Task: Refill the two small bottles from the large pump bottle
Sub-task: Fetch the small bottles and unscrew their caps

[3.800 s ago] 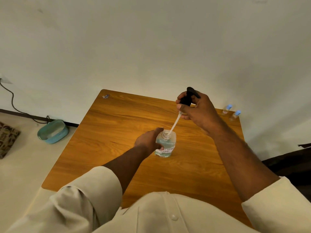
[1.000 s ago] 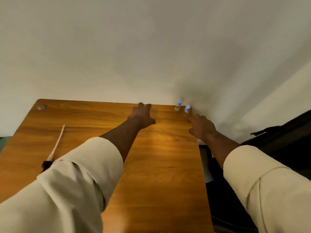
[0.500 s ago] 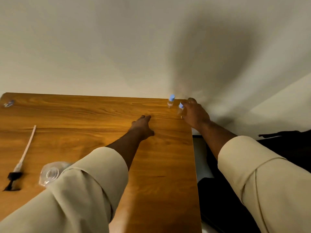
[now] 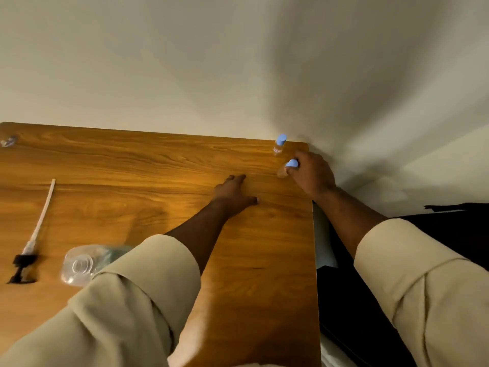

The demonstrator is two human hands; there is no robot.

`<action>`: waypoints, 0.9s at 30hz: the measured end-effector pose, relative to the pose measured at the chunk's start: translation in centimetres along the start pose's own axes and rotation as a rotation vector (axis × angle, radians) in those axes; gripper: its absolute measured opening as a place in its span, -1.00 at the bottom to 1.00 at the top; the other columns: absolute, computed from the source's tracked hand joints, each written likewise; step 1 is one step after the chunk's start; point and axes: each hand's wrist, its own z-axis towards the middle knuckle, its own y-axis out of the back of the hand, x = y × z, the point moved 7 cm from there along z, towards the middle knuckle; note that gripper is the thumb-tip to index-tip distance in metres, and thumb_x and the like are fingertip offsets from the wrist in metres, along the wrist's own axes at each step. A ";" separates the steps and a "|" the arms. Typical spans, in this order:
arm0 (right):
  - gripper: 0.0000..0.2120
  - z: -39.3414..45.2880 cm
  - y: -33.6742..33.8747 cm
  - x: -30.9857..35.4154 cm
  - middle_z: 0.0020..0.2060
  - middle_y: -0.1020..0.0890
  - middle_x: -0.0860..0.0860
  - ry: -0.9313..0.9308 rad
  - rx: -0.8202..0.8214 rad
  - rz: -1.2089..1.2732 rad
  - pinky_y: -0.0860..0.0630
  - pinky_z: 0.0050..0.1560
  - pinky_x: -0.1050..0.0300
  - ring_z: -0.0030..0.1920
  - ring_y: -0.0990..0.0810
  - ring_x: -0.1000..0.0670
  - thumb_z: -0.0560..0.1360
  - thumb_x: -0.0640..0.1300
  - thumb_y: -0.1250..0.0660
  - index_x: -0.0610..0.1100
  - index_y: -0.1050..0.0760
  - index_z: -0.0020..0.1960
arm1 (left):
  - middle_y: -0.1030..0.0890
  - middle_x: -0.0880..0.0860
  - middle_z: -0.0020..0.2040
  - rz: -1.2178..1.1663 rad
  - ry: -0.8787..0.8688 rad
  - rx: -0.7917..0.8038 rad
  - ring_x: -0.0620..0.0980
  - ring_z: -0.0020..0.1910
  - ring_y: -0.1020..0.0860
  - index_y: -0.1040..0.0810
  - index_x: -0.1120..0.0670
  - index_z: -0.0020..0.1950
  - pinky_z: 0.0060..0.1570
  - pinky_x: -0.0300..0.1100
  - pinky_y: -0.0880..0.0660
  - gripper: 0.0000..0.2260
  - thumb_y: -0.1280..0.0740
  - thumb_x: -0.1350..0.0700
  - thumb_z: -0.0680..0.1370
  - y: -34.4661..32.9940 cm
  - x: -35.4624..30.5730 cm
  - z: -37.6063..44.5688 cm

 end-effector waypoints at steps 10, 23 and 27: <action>-0.74 -11.1 -0.4 9.0 -0.28 -0.52 0.07 0.238 0.115 -0.094 -0.28 -0.39 0.22 -0.28 -0.49 0.03 0.42 0.15 -0.39 -0.04 -0.49 -0.14 | -0.51 0.00 0.37 -0.253 -0.167 -0.242 0.01 0.37 -0.41 -0.43 -0.02 0.41 0.32 -0.06 -0.38 -0.39 -0.51 -0.03 0.39 -1.2 -1.1 -12.2; -0.79 -20.6 -0.1 19.4 -0.03 -0.62 -0.04 0.703 0.267 -0.164 -0.56 -0.12 -0.01 -0.07 -0.57 -0.04 0.48 -0.08 -0.37 -0.11 -0.54 0.09 | -0.65 0.09 -0.11 -0.160 -0.351 -0.472 0.07 -0.02 -0.52 -0.63 0.12 -0.02 -0.14 -0.20 -0.30 -0.82 -0.47 0.07 0.44 2.2 2.8 -24.3; -0.56 -22.4 -0.1 20.9 0.22 -0.51 0.00 0.847 0.354 -0.190 -0.58 -0.09 0.05 0.06 -0.55 0.00 0.44 -0.21 -0.42 -0.04 -0.44 0.29 | -0.65 0.13 -0.01 -0.114 -0.399 -0.415 0.06 0.05 -0.53 -0.63 0.15 0.06 -0.07 -0.21 -0.36 -0.71 -0.52 0.05 0.41 3.8 3.8 -25.8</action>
